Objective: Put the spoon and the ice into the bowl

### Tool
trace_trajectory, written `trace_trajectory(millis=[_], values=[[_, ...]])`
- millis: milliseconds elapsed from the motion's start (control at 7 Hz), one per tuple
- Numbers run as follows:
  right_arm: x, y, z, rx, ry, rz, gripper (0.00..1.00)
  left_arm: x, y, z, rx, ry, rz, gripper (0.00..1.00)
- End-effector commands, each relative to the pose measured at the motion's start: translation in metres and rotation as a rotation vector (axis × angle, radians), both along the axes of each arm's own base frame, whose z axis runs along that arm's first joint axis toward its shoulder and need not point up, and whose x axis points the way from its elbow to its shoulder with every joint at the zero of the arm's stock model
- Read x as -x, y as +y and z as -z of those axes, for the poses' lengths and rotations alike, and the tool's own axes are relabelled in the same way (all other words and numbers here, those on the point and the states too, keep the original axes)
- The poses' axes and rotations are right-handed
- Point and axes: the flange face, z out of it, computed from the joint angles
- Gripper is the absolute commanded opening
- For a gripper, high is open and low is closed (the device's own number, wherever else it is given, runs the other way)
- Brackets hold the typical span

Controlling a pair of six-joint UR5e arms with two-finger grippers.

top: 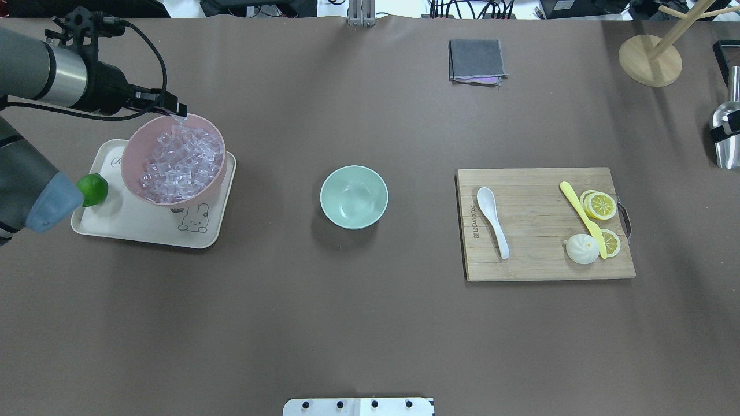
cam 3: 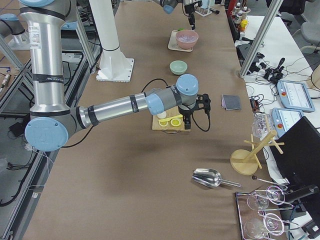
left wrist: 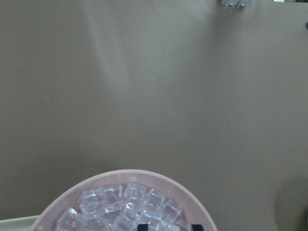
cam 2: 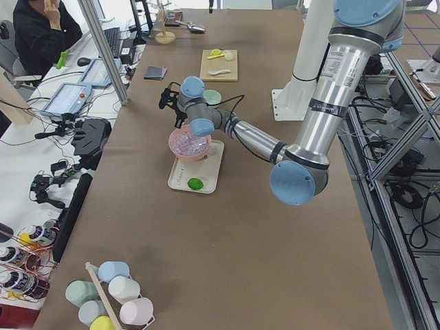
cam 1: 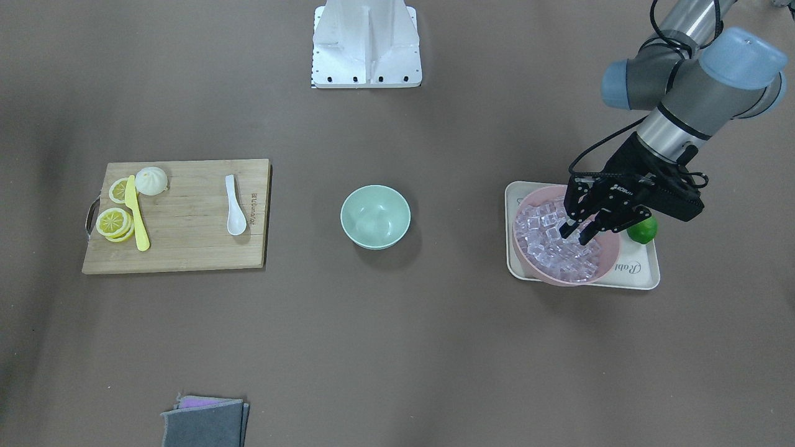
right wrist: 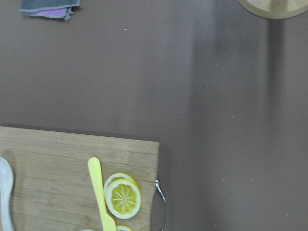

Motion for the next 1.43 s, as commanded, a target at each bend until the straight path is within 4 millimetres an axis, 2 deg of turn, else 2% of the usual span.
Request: trace_trajectory(millis=[0,143,286,429,571,714,857,1000,1286], values=[[0.083,-0.018,0.062,0.047,0.0,-0.034,1.0,-0.016,-0.012,0.069,0.087,0.131,0.051,0.0],[0.139,-0.016,0.087,0.055,0.013,-0.019,1.0,-0.042,-0.003,0.091,0.121,0.171,0.041,0.0],[0.188,-0.008,0.112,0.027,0.022,0.008,1.0,-0.079,0.011,0.107,0.119,0.185,0.081,0.0],[0.228,0.004,0.126,-0.017,0.036,0.052,1.0,-0.12,0.03,0.122,0.119,0.193,0.107,0.0],[0.265,0.021,0.14,-0.014,0.025,0.094,1.0,-0.15,0.047,0.128,0.121,0.195,0.117,0.0],[0.31,0.041,0.158,-0.018,0.034,0.095,1.0,-0.173,0.059,0.132,0.128,0.199,0.135,0.0],[0.344,0.061,0.154,-0.044,0.06,0.141,0.97,-0.189,0.07,0.136,0.131,0.203,0.136,0.0],[0.354,0.069,0.151,-0.073,0.078,0.156,0.95,-0.194,0.074,0.136,0.129,0.202,0.137,0.0],[0.355,0.071,0.128,-0.145,0.135,0.206,0.78,-0.209,0.078,0.137,0.127,0.198,0.141,0.0]])
